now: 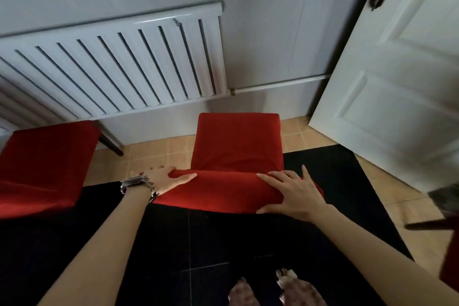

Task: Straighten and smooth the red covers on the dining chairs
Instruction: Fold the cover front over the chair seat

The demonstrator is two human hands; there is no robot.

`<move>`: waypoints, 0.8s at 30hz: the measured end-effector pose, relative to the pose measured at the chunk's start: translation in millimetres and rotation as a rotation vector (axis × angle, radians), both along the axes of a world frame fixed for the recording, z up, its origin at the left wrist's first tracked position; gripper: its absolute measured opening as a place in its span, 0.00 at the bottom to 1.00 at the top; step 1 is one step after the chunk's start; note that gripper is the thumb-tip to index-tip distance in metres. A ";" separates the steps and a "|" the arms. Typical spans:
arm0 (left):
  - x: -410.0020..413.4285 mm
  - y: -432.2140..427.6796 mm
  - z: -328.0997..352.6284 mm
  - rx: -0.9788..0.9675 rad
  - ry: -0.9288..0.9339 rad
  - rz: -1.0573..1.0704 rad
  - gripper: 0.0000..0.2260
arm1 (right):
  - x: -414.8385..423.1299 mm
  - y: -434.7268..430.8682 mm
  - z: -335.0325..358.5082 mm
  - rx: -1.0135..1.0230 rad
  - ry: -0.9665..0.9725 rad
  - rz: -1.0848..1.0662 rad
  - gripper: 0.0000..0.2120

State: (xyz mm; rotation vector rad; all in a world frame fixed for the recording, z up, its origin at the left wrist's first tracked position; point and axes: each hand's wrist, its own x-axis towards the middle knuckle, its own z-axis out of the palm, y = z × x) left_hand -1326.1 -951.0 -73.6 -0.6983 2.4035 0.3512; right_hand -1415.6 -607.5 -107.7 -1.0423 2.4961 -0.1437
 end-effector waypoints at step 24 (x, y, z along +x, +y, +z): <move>15.1 -35.8 -33.0 0.436 0.218 0.762 0.30 | -26.2 28.1 1.0 -0.377 -1.142 -1.551 0.22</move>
